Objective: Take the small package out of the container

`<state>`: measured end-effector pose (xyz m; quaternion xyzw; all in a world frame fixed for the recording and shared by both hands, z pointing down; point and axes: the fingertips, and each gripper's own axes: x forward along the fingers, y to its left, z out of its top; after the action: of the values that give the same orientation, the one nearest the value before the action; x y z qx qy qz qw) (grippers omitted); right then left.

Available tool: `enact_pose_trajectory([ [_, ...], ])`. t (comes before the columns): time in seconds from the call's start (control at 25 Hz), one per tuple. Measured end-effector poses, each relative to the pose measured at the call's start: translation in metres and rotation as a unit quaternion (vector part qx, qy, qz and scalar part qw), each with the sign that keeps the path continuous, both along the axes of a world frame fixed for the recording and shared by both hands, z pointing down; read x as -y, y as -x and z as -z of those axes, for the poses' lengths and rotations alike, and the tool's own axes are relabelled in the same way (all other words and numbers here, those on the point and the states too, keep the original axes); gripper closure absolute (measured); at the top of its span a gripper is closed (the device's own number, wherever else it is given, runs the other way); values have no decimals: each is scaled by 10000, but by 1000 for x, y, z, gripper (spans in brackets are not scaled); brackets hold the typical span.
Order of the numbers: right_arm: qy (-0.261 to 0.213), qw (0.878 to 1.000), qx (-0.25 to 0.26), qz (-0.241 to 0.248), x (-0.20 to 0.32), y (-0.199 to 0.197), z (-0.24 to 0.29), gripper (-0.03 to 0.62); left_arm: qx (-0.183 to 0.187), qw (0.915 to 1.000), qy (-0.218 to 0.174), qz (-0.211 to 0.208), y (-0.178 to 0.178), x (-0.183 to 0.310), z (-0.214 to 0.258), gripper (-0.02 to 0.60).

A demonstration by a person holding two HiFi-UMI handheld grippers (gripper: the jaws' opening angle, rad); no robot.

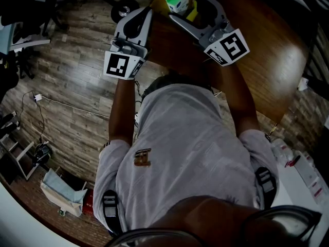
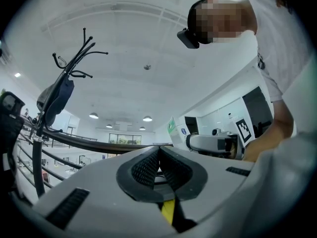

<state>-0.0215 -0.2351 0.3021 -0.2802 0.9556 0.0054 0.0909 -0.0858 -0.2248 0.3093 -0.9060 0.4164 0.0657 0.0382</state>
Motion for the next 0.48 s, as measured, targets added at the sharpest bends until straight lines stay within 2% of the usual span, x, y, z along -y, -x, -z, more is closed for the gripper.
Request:
enact_pose_trajectory([
  [0.48,-57,10000,20,-69,-1,3,-3,276,-14,9999,-92,-76,0,1,8,563],
])
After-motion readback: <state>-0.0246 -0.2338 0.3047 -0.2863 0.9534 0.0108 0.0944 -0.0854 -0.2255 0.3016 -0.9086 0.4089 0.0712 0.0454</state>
